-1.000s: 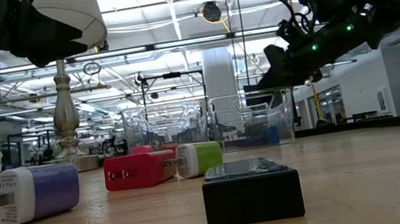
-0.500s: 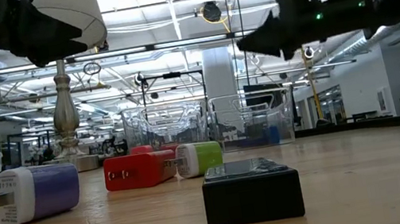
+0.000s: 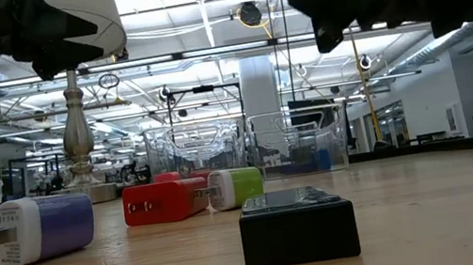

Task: Pick & Place Office items
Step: Put the black timer into the right transparent bin

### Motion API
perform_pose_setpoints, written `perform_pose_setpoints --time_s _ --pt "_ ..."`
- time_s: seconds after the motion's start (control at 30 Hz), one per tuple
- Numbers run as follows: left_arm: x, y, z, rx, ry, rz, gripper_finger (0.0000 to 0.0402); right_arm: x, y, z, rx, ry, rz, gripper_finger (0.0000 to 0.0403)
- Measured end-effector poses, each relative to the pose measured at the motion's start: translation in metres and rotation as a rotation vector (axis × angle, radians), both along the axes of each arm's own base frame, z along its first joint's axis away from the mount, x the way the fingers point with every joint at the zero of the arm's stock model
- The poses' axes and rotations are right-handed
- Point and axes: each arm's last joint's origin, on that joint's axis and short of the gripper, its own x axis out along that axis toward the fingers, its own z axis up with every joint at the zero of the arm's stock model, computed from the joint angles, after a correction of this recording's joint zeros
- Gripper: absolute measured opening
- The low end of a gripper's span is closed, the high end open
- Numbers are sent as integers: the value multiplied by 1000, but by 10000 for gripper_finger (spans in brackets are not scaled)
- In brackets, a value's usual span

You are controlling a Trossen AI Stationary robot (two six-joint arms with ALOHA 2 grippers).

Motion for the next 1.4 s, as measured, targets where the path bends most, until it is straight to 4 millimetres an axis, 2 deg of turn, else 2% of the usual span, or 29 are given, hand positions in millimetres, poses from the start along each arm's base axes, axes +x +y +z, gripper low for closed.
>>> perform_pose_setpoints --time_s 0.2,0.33,0.6,0.73,0.83,1.0,1.23,1.4 --pt "0 0 2 -17 -27 0 294 -3 26 -2 -10 13 77 98" --pt "0 0 2 -153 -62 9 294 -5 37 -2 1 18 127 96" --pt "1 -1 -2 -322 -67 6 294 -6 41 -2 -4 15 145 95" --pt "12 -10 -9 -452 -17 -148 294 -5 41 -2 -3 15 145 94" --pt "29 -30 -15 -487 1 -299 294 -6 41 -2 -4 15 145 93" --pt "62 -76 -28 -402 19 -439 294 -6 41 -2 -4 15 146 95" --pt "121 -149 -41 -235 314 -518 294 -6 41 0 1 -6 146 94" --pt "163 -181 -48 -150 569 -473 294 -6 41 6 -5 -75 145 93"
